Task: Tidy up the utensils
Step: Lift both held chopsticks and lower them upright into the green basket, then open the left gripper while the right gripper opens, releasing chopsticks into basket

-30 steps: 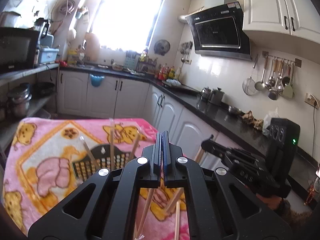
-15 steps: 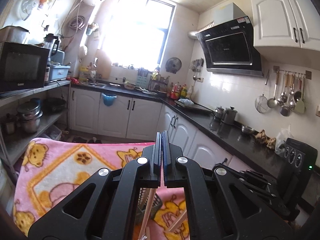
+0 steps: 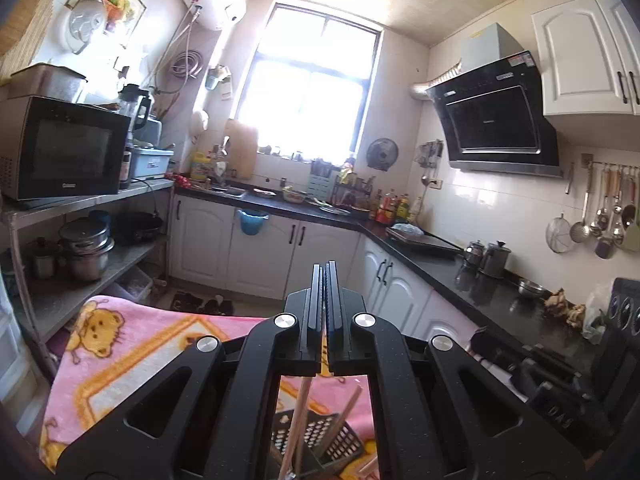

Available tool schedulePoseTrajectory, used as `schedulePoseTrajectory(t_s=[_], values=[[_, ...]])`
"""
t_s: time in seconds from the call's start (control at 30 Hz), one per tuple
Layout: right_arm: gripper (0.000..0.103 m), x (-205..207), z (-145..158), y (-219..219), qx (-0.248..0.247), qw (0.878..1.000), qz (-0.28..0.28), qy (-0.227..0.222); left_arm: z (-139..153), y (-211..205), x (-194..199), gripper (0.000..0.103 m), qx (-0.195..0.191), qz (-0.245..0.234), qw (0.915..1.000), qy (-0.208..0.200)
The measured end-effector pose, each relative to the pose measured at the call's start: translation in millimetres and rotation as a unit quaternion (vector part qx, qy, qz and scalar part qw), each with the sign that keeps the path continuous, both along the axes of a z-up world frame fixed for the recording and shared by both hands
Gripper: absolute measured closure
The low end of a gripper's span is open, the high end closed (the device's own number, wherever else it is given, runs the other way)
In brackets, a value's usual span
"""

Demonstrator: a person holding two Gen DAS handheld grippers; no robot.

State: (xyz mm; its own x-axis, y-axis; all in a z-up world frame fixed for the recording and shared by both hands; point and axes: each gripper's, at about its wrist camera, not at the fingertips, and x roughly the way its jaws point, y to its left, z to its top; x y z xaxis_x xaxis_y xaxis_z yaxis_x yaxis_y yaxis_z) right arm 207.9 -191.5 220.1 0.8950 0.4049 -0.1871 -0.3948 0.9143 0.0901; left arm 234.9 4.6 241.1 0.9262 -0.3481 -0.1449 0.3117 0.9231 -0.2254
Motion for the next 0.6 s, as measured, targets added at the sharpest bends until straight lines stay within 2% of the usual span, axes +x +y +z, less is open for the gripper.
schedulePoseTrajectory(t_s=[0.3, 0.6], values=[[0.099, 29.6, 12.1, -3.8, -0.003, 1.0, -0.024, -0.011, -5.0, 4.5, 19.3, 0.103, -0.005, 0.026, 0.9996, -0.011], [0.099, 45.6, -6.0, -2.8, -0.005, 0.999, -0.033, -0.009, -27.8, 6.5, 33.2, 0.103, -0.008, 0.03, 0.9995, 0.0]])
